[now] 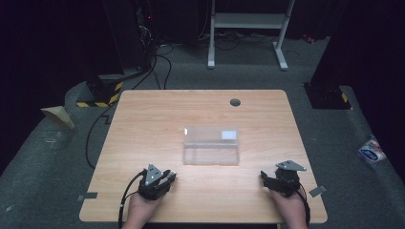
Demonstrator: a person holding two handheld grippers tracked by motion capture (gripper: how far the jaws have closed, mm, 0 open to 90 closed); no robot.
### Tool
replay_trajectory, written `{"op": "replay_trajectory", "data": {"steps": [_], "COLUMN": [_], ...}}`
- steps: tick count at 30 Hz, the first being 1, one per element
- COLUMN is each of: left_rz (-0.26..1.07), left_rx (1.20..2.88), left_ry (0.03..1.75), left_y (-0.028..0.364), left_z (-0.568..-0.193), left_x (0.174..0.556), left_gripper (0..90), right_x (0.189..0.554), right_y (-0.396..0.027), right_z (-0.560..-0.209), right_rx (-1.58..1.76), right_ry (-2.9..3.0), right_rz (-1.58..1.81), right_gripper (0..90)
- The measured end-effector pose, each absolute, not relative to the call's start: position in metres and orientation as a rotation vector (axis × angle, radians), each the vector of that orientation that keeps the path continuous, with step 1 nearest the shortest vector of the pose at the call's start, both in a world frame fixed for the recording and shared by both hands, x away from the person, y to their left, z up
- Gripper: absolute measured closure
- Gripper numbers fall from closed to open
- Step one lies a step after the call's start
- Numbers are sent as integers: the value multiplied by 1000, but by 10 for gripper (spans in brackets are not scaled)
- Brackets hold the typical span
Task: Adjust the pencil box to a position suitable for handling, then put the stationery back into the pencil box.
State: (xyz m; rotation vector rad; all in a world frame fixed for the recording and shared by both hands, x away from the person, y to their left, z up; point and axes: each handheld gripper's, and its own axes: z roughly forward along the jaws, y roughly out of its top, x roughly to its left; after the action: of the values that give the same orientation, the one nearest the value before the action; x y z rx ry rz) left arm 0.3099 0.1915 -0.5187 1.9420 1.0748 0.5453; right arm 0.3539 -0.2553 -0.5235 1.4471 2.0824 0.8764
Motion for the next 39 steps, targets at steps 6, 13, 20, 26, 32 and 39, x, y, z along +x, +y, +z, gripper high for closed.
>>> {"op": "replay_trajectory", "data": {"steps": [6, 13, 20, 26, 32, 39], "left_rz": [542, 536, 542, 552, 574, 591], "left_rx": [1926, 1854, 1831, 1835, 1830, 1833], "left_ry": [1036, 1054, 1072, 1087, 1087, 1068], "left_y": [187, 191, 185, 180, 180, 180], "left_z": [-513, -505, -503, -500, -495, -487], "left_x": [309, 309, 313, 318, 319, 330], "left_gripper": [681, 680, 681, 681, 680, 681], "right_x": [356, 356, 356, 356, 356, 356], "right_y": [-255, -255, -255, -255, -255, -255], "right_z": [-524, -524, -523, -524, -523, -523], "right_rx": [1432, 1436, 1431, 1428, 1428, 1428], "right_ry": [2094, 2090, 2091, 2092, 2097, 2096], "right_rz": [881, 880, 879, 880, 881, 879], "right_gripper": [240, 244, 249, 249, 250, 250]}}
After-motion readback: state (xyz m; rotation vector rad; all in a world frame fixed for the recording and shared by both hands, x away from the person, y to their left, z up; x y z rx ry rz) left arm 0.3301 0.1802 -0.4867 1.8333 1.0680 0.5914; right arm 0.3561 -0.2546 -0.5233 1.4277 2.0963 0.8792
